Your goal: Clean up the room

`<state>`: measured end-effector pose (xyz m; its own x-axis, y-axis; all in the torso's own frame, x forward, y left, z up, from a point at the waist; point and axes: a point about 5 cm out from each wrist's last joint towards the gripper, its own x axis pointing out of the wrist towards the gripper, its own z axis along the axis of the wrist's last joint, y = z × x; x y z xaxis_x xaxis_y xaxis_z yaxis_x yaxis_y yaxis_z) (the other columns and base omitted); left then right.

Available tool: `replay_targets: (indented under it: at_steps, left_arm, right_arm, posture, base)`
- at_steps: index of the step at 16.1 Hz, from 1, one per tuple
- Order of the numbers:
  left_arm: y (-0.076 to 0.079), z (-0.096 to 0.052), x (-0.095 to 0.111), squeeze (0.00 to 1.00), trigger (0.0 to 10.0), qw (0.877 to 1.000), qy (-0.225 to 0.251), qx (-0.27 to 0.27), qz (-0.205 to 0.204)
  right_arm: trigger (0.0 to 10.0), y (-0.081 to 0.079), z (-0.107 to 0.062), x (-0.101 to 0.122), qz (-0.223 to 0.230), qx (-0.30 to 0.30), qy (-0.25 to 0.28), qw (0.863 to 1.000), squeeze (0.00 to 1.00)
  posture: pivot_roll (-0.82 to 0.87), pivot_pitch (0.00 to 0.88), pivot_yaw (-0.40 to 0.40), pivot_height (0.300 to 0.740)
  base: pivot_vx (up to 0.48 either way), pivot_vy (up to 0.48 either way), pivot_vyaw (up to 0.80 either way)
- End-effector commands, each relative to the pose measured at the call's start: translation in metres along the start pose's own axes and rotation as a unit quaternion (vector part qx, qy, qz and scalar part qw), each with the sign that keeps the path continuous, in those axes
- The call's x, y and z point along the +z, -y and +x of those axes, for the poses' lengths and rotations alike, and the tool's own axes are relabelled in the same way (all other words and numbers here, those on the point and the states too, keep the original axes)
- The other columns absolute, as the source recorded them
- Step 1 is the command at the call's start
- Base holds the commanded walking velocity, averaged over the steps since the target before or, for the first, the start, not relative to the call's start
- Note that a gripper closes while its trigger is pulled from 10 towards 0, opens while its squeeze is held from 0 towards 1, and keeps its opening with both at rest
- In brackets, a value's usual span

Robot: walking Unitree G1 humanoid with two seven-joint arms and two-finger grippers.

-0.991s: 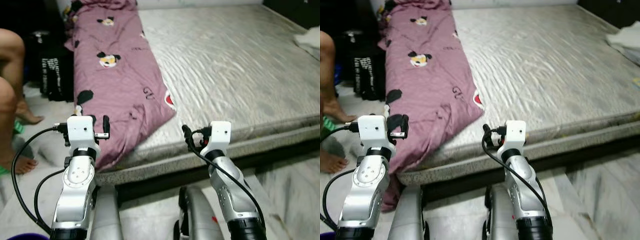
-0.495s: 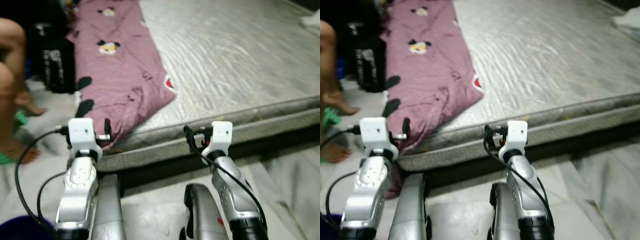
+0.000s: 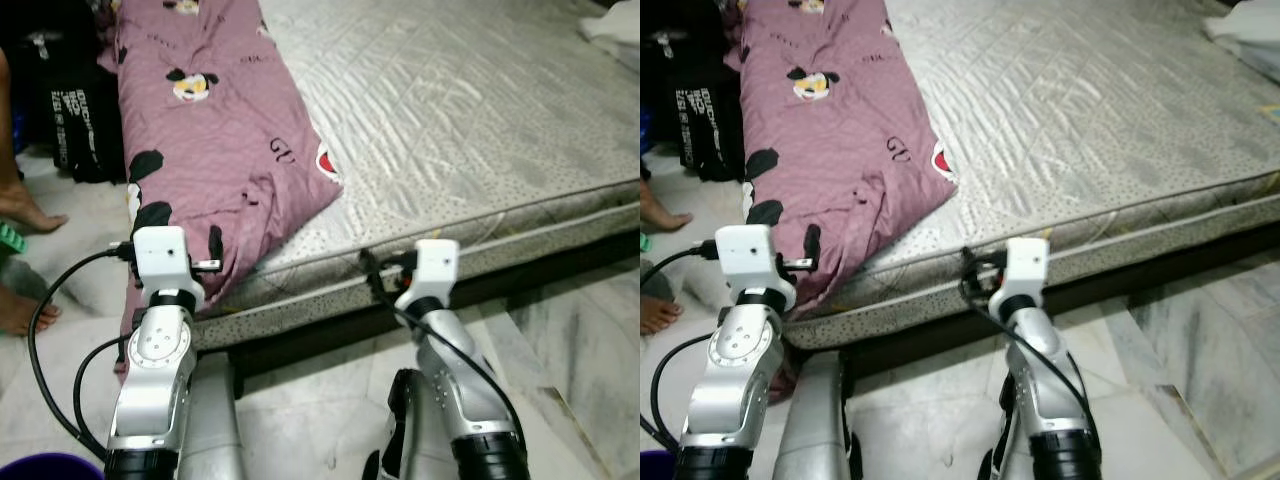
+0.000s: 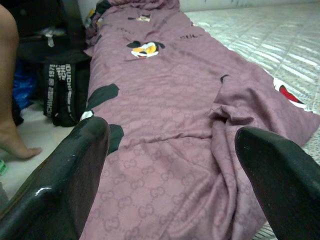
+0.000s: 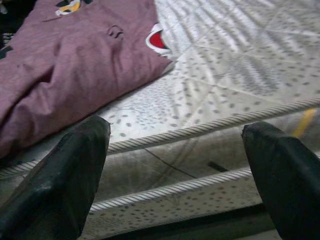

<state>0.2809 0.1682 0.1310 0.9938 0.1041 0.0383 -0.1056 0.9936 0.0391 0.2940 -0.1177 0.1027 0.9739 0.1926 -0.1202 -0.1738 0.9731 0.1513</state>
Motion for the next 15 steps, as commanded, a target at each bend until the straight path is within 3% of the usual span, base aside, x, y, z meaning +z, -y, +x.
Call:
replay_targets:
  at_steps: [1,6,15]
  left_arm:
    - [0.0,-0.001,0.001,0.0,10.0,1.0,0.003,-0.002,0.0]
    - [0.002,-0.001,0.0,0.0,10.0,1.0,0.002,-0.008,-0.003]
    - [0.003,0.004,-0.01,0.0,10.0,0.999,-0.029,0.014,-0.014]
  right_arm:
    - [10.0,0.003,-0.001,0.001,0.0,-0.001,0.002,1.0,0.0]
    - [10.0,0.003,-0.002,0.0,0.001,-0.002,0.0,1.0,0.0]
    - [10.0,0.004,-0.003,-0.002,0.001,-0.001,-0.006,1.0,0.0]
  posture:
    - [0.0,0.131,-0.014,0.518]
    - [0.0,0.124,-0.016,0.518]
    - [0.0,0.115,-0.015,0.518]
  base:
    - [0.364,0.0,0.0]
    - [0.362,0.0,0.0]
    - [0.0,0.0,0.0]
